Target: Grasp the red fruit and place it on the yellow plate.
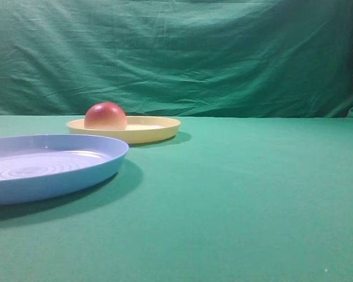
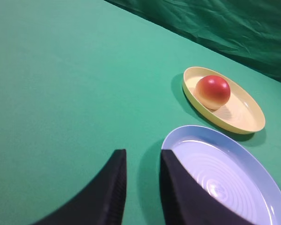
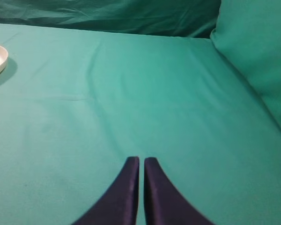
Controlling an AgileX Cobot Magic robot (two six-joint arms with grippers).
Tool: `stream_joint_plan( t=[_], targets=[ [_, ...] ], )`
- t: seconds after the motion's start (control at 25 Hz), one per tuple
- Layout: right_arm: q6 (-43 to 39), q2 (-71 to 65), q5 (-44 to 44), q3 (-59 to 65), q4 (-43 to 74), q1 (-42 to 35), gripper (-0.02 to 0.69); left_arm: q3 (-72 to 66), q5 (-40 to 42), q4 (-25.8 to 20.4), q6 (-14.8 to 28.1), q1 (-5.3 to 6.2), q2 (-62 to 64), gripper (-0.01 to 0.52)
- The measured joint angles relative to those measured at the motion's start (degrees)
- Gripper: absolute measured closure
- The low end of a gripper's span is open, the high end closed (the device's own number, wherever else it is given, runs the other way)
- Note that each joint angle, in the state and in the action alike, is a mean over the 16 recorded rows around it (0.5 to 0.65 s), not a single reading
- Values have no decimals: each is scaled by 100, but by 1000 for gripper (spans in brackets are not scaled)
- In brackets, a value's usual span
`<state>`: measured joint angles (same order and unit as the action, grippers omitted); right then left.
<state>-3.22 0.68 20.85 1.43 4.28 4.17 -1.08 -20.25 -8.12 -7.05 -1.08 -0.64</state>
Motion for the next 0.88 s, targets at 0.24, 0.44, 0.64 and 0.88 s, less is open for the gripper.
stream_joint_plan(
  t=[0.24, 0.44, 0.64, 0.88],
  targets=[
    [0, 1, 50, 9, -42, -136, 665, 0, 0, 0, 0, 0, 0, 357],
    [0, 2, 89, 9, -44, -150, 665, 0, 0, 0, 0, 0, 0, 357],
    [0, 2, 115, 9, -44, -150, 665, 0, 0, 0, 0, 0, 0, 357],
    [0, 2, 116, 9, -44, -150, 665, 0, 0, 0, 0, 0, 0, 357]
  ],
)
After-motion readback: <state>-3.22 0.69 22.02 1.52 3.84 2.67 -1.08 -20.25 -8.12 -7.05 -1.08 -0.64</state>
